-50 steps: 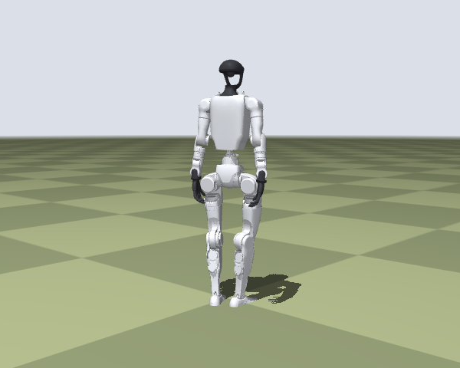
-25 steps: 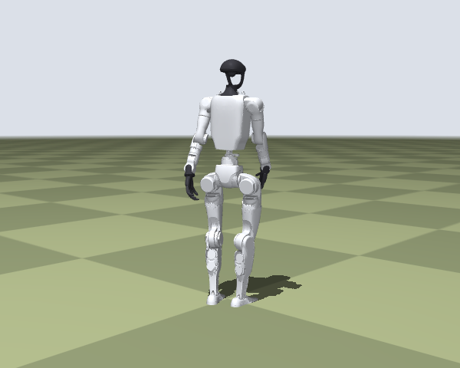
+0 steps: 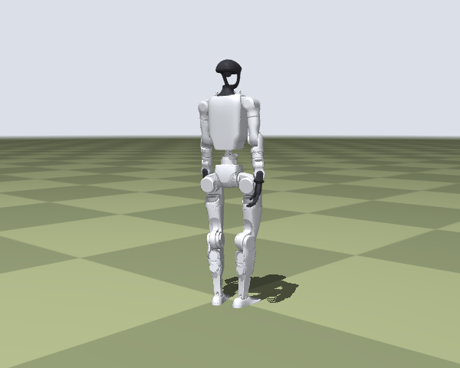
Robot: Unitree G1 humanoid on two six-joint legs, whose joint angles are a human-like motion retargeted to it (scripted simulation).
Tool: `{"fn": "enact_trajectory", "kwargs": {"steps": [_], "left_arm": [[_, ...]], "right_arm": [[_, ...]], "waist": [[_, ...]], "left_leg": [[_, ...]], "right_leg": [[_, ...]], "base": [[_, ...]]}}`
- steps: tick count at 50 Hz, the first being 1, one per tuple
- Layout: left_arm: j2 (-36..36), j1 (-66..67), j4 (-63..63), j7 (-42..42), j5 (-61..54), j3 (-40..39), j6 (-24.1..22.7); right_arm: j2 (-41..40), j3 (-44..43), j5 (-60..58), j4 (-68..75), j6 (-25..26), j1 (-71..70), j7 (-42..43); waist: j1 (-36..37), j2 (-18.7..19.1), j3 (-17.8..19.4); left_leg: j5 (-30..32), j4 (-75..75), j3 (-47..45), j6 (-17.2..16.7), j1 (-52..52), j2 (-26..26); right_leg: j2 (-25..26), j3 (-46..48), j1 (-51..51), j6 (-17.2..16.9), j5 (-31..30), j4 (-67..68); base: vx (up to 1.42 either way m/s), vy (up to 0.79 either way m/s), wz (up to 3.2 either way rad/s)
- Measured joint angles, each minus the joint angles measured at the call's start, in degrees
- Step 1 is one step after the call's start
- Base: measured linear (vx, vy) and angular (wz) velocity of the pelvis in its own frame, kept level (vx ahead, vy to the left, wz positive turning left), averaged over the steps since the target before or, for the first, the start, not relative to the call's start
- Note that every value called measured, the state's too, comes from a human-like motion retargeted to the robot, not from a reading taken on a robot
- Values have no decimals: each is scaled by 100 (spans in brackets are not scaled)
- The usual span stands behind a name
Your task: In place motions
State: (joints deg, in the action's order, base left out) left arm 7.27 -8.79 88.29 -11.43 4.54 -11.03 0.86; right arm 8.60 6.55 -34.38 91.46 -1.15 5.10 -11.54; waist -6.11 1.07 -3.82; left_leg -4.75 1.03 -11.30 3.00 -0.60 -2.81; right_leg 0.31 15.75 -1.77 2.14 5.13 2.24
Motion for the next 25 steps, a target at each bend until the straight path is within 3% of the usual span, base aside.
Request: {"fn": "enact_trajectory", "kwargs": {"steps": [5, 7, 13, 25], "left_arm": [[-14, -353, -723, -36, -131, 6, -34], [-41, -426, -955, -22, -252, 65, -39], [43, -332, -1288, 30, -221, 102, -99], [57, 777, 217, -63, 390, -229, 8]], "right_arm": [[238, -358, 216, 444, 306, 468, -90], [308, -512, 515, 579, 336, 589, -76], [373, -561, 1096, 595, 387, 677, 72], [-48, 281, 343, -10, 335, -611, -224]], "waist": [[745, 42, -13], [-246, 56, 53], [-55, 75, 47], [105, 67, 16]], "left_leg": [[-131, -16, -844, -67, 89, 206], [-8, 26, 121, 9, 7, 0], [-33, 23, -103, -9, 28, 53], [-26, 66, 11, -17, -5, 1]], "right_leg": [[85, -831, 4, -111, 94, 71], [-10, 158, 0, 13, 18, 25], [21, -11, 35, -1, 59, 16], [2, 46, 60, 20, 45, -32]], "base": [[-1, 1, -114], [1, 0, 256], [0, 0, -10], [0, 0, 0]]}}
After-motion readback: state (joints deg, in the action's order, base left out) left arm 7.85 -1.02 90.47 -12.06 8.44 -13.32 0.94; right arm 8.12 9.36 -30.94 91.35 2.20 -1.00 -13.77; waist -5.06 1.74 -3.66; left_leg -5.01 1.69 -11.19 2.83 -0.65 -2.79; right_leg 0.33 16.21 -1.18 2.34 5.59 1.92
